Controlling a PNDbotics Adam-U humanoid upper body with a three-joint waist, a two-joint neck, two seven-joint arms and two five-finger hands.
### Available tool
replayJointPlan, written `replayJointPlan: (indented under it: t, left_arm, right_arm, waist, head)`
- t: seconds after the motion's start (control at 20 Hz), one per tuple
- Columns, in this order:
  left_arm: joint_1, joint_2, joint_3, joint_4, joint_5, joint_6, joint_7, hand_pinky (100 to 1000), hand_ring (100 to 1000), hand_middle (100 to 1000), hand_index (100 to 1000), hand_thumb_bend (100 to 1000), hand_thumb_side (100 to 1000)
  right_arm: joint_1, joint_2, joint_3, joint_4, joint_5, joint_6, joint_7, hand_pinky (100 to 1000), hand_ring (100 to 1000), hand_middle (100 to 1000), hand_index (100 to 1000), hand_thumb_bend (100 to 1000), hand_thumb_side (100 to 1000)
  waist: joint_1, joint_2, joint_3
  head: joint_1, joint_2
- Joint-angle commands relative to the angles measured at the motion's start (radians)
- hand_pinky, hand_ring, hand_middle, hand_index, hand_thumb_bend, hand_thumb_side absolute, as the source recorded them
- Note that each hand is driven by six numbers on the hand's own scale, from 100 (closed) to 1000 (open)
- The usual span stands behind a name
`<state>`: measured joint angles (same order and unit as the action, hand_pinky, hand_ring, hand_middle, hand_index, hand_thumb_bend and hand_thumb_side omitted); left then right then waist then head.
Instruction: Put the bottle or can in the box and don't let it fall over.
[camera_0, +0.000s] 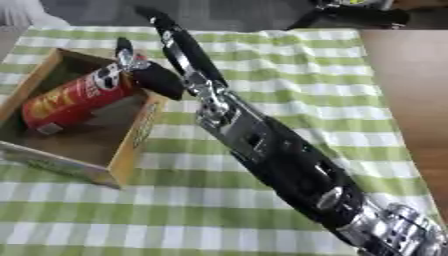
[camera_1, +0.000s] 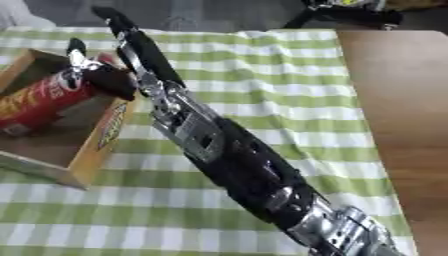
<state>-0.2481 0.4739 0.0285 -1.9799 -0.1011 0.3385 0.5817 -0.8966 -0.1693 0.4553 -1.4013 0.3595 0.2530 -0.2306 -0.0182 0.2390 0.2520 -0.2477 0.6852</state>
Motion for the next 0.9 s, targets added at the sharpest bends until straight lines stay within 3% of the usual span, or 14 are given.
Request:
replayJointPlan:
  t: [0.05, 0.1, 0.15, 0.2, 0.4, 0.65, 0.9]
  left_arm:
    - [-0.001, 0.016, 0.013, -0.020, -0.003, 0.002, 0.002, 530, 503, 596, 695, 192, 628]
    - [0.002, 0.016, 0.013, -0.020, -0.003, 0.003, 0.002, 530, 503, 596, 694, 192, 627]
    - [0.004, 0.017, 0.014, -0.020, -0.003, 0.003, 0.003, 531, 503, 596, 694, 192, 627]
    - [0.007, 0.017, 0.015, -0.020, -0.004, 0.003, 0.004, 531, 502, 596, 694, 192, 627]
    - [0.021, 0.020, 0.019, -0.020, -0.005, 0.006, 0.008, 531, 502, 596, 695, 192, 628]
    - [0.032, 0.020, 0.019, -0.020, -0.004, 0.010, 0.008, 531, 501, 595, 694, 192, 629]
    - [0.035, 0.017, 0.014, -0.020, 0.001, 0.014, 0.002, 530, 499, 595, 695, 192, 632]
  right_arm:
    - [-0.019, -0.030, -0.029, -0.047, 0.013, 0.028, -0.009, 889, 1000, 1000, 1000, 100, 691]
    - [-0.016, -0.041, -0.037, -0.062, 0.003, 0.036, -0.011, 879, 1000, 1000, 1000, 100, 814]
    - [-0.011, -0.053, -0.045, -0.083, -0.009, 0.043, -0.013, 877, 1000, 1000, 1000, 100, 677]
    - [-0.004, -0.070, -0.054, -0.110, -0.023, 0.050, -0.018, 850, 1000, 1000, 1000, 100, 662]
    - [0.065, -0.181, -0.108, -0.277, -0.092, 0.083, -0.045, 793, 1000, 958, 986, 100, 642]
    - [0.226, -0.337, -0.182, -0.501, -0.211, 0.106, -0.066, 750, 1000, 938, 980, 100, 645]
    - [0.388, -0.411, -0.246, -0.594, -0.297, 0.109, -0.120, 744, 986, 949, 1000, 100, 678]
  waist:
    - [0.016, -0.032, -0.005]
    - [0.017, -0.034, -0.009]
    - [0.018, -0.036, -0.012]
    - [0.019, -0.039, -0.017]
    - [0.020, -0.048, -0.040]
    - [0.025, -0.047, -0.070]
    - [0.034, -0.038, -0.094]
  head:
    - [0.008, 0.005]
    - [0.011, 0.007]
    - [0.013, 0.009]
    - [0.017, 0.011]
    - [0.038, 0.018]
    - [0.057, 0.018]
    - [0.071, 0.011]
